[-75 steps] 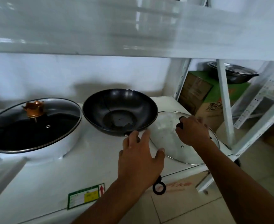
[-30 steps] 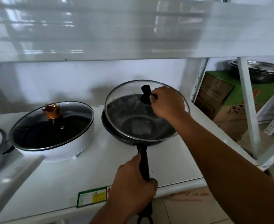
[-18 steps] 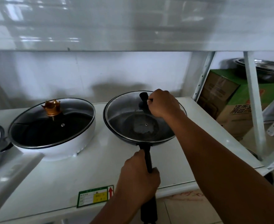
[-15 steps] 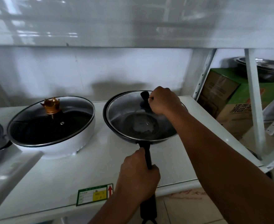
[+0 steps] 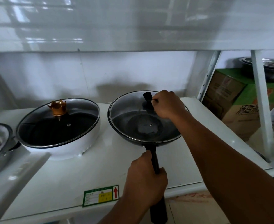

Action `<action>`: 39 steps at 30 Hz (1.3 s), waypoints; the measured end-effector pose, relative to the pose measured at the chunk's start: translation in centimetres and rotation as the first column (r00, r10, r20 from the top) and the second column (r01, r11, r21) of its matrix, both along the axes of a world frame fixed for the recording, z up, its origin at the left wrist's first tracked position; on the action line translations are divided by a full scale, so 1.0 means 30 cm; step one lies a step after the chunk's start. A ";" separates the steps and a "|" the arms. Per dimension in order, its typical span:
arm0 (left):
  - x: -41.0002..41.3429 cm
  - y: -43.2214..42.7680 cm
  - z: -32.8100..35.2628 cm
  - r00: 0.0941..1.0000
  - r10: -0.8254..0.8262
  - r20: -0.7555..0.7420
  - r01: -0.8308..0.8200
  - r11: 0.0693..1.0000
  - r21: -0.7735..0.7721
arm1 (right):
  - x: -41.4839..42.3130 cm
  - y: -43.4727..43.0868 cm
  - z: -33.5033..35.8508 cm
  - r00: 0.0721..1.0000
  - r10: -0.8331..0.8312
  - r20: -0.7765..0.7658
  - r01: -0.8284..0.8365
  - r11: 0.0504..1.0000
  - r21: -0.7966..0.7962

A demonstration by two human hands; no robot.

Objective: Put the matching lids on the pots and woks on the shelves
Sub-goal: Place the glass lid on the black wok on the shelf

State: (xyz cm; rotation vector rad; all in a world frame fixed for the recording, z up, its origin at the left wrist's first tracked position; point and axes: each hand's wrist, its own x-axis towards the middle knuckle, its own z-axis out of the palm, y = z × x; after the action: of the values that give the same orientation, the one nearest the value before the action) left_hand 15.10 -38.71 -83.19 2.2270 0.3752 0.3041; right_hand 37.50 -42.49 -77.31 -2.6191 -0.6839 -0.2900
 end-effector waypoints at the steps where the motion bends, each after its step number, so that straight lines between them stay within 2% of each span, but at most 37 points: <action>1: 0.001 0.000 0.001 1.000 0.000 0.002 0.000 1.000 -0.009 | -0.001 0.003 -0.002 1.000 0.007 0.009 -0.007 1.000 0.009; 6: 0.001 0.005 0.010 1.000 -0.003 0.023 0.003 1.000 -0.010 | 0.004 0.007 -0.007 0.998 0.051 0.047 -0.051 0.999 0.003; 8: 0.002 0.008 0.011 1.000 0.008 0.017 -0.008 1.000 -0.003 | 0.012 0.007 -0.004 0.999 0.052 0.015 -0.052 0.999 0.003; 12: 0.000 0.015 0.014 1.000 0.027 0.008 -0.027 0.999 -0.033 | 0.021 0.023 0.025 0.999 -0.002 -0.049 0.001 1.000 -0.021; 26: -0.004 0.013 0.019 0.999 0.032 0.006 -0.032 0.999 -0.028 | -0.016 0.024 0.014 0.998 -0.067 -0.018 0.067 0.998 -0.023; 35: -0.020 0.011 0.025 1.000 0.001 -0.010 -0.002 1.000 -0.031 | -0.088 0.017 0.009 0.993 -0.078 0.090 0.090 0.987 -0.130; 39: -0.021 0.010 0.020 1.000 0.002 0.004 -0.002 1.000 -0.013 | -0.125 0.004 0.012 0.992 -0.098 0.084 0.116 0.961 -0.252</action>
State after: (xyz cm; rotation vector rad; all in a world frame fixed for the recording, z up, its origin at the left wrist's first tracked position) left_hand 14.47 -38.42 -82.58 2.2132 0.3763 0.3058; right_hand 33.76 -42.37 -76.96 -2.9113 -0.6407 -0.3491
